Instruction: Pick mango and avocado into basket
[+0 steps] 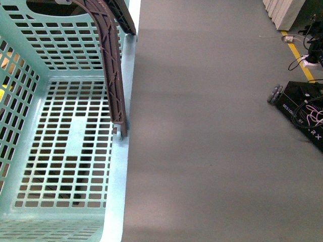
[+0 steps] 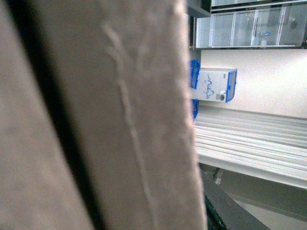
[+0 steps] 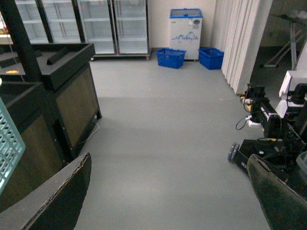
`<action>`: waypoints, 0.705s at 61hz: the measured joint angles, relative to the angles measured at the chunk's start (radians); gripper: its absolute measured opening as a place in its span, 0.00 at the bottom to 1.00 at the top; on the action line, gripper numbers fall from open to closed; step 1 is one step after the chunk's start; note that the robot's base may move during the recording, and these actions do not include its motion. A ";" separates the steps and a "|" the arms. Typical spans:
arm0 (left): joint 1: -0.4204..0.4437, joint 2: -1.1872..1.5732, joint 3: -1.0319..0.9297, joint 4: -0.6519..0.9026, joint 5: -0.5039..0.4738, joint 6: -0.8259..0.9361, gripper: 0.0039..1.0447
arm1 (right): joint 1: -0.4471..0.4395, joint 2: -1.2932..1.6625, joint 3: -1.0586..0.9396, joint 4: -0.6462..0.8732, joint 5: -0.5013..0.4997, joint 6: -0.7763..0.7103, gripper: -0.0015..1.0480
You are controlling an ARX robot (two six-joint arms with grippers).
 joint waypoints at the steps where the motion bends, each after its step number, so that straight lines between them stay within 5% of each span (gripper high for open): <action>1: 0.000 0.000 0.000 0.000 0.000 0.000 0.27 | 0.000 0.000 0.000 0.000 -0.001 0.000 0.92; 43: -0.011 0.000 0.000 0.000 0.027 -0.016 0.26 | 0.000 0.000 0.000 0.000 0.003 0.000 0.92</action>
